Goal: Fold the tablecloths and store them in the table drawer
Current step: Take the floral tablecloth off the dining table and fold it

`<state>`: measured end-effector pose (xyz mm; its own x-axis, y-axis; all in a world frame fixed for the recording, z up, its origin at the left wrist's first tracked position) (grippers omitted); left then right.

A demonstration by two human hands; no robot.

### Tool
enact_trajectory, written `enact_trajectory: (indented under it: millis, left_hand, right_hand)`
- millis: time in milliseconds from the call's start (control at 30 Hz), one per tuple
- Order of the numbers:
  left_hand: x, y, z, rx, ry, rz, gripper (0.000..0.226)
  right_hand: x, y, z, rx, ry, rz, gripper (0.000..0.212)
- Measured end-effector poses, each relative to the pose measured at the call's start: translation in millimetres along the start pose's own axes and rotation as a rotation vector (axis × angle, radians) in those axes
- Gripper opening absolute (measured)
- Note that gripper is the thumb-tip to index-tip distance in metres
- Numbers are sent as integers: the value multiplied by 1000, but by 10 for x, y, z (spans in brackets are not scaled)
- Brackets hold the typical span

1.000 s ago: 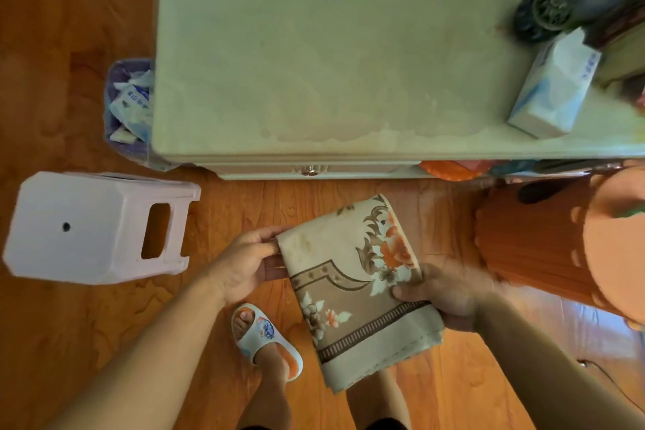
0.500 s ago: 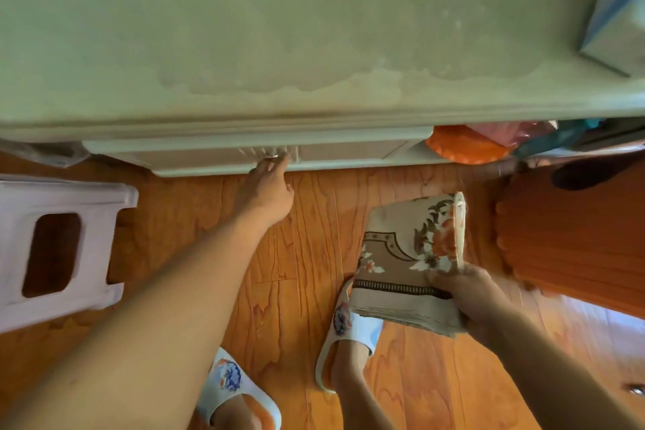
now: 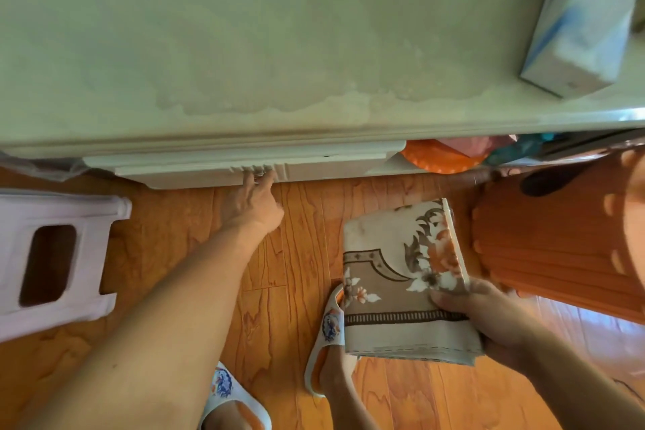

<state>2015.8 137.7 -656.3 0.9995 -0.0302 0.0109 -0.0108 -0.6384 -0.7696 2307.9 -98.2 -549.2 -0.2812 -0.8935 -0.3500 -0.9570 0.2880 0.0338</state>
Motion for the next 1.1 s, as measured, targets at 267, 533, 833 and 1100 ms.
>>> enact_trajectory:
  millis: [267,533,833,1100]
  left_hand:
    - [-172,701,-773,-162,15,-117,83]
    - [-370,1194,-1519,-341,202,-118,79]
    - [-814,1364,-1859,-264,235,-337,45]
    - [-2643,1000,-1992,142,-257,-519,29]
  right_hand:
    - [-230,117,-102,-79,-54,47,34]
    - [35,735,-49,-185,77,116,39]
    - [-57,2451,569,-233,54,-19,33]
    - [105,3099,1843,133,-56,-537,44]
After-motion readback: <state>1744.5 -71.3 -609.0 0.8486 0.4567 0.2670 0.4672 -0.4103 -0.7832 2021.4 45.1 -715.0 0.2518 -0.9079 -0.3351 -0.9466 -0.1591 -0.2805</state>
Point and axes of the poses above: each hand's wrist, its own z-axis towards the middle knuckle, its own y-axis out of the palm, x = y × z, the point moved 10 cm from there along z, towards the middle knuckle, and after that the axes turned 7 degrees about z, right-handed, at the moved point
